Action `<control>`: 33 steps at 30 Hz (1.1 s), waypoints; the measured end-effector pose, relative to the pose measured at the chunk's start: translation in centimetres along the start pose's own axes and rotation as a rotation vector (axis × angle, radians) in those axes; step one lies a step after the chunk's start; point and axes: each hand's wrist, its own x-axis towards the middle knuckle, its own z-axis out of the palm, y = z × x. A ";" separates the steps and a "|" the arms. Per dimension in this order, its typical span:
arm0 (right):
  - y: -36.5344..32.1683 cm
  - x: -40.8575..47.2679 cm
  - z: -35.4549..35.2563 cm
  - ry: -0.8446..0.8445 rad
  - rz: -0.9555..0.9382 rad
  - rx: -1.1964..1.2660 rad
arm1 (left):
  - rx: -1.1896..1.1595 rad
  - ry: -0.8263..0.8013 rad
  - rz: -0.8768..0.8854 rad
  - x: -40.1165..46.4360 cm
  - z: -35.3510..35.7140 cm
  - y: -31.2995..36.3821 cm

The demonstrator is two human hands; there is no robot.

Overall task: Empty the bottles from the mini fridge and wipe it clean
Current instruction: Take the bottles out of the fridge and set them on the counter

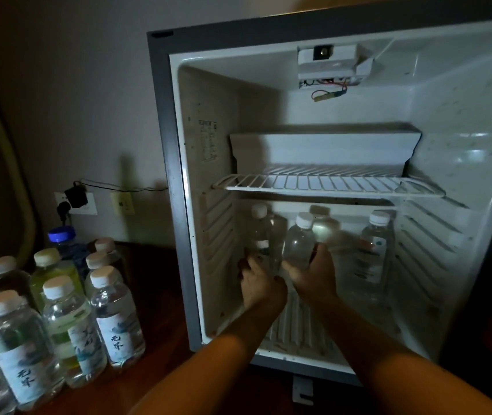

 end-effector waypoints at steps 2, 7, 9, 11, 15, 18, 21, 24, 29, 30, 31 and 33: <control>-0.2 -0.1 -0.2 -0.026 0.006 0.045 | 0.018 -0.005 0.027 -0.2 0.5 0.4; -0.7 0.1 -0.9 -0.049 0.040 0.101 | -0.089 0.010 0.076 0.8 0.7 0.9; -0.5 0.3 -1.0 -0.071 0.059 0.129 | -0.104 0.010 0.094 1.0 0.6 1.0; -0.4 0.4 -1.0 -0.076 0.071 0.169 | -0.088 0.017 0.110 1.1 0.6 1.0; -0.2 0.2 -1.2 -0.041 0.110 0.242 | -0.036 0.042 0.122 0.9 0.8 1.0; 0.1 -0.1 -1.8 -0.005 0.127 0.266 | -0.051 -0.015 0.111 0.4 1.0 1.3; 0.2 -0.6 -2.4 0.006 0.127 0.281 | -0.055 -0.053 0.114 -0.3 1.0 1.4; 0.0 -1.5 -2.9 0.031 0.108 0.260 | -0.023 -0.049 0.126 -1.2 0.6 1.4; -1.0 -3.3 -4.1 0.005 0.140 0.319 | 0.050 0.016 0.205 -2.5 -0.9 0.6; -1.2 -3.7 -4.3 -0.011 0.143 0.318 | 0.053 0.025 0.229 -2.8 -1.2 0.4; -1.4 -4.1 -4.6 -0.023 0.143 0.325 | 0.051 0.025 0.239 -3.1 -1.6 0.2; -1.9 -5.2 -4.9 -0.045 0.124 0.341 | 0.041 0.025 0.258 -4.1 -2.3 -0.1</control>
